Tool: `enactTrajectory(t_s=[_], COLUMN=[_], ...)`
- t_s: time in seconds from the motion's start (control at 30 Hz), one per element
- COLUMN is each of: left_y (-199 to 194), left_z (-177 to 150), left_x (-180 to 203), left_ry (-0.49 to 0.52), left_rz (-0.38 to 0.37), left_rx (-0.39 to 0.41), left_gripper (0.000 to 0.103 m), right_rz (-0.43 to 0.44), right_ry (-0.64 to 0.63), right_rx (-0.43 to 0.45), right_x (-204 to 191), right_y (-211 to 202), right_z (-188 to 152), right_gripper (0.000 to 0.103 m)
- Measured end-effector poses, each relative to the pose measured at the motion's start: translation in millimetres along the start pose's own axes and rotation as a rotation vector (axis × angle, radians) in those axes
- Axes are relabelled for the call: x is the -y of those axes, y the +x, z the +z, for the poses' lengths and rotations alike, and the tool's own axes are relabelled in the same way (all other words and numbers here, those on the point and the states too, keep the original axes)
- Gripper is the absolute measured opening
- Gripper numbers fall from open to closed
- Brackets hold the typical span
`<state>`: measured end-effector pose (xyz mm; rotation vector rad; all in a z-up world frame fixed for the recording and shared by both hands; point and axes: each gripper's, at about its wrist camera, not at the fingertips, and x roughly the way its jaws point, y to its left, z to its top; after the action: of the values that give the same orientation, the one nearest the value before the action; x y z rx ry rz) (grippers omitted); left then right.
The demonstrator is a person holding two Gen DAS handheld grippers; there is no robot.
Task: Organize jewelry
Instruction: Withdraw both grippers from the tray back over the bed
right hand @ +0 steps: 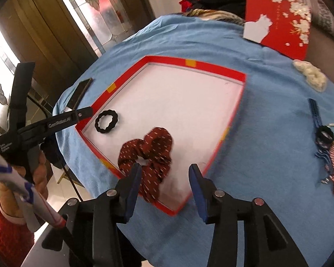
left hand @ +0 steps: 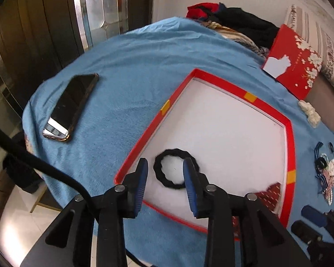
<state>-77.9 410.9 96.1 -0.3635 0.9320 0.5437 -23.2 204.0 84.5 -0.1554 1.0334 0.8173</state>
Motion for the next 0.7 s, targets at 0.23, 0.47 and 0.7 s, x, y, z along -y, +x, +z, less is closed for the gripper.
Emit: enactTrajectory(t_s=[0.23, 0.47, 0.7], left_y=[-44, -75, -82], left_z=[-26, -59, -85], left_x=[43, 110, 171], left_ry=[0.066, 0.169, 0.301], left_rz=[-0.037, -0.129, -0.133], left_rx=[0.035, 0.017, -0.004], left_gripper=[0.051, 0.058, 0.059], right_rz=[-0.061, -0.16, -0.252], right_ry=[0.05, 0.186, 0.344], right_rx=[0.05, 0.092, 0.129], right_x=[38, 107, 175], right_y=[-43, -86, -120], right_z=[-35, -86, -125], right_gripper=[0.048, 0.049, 0.052])
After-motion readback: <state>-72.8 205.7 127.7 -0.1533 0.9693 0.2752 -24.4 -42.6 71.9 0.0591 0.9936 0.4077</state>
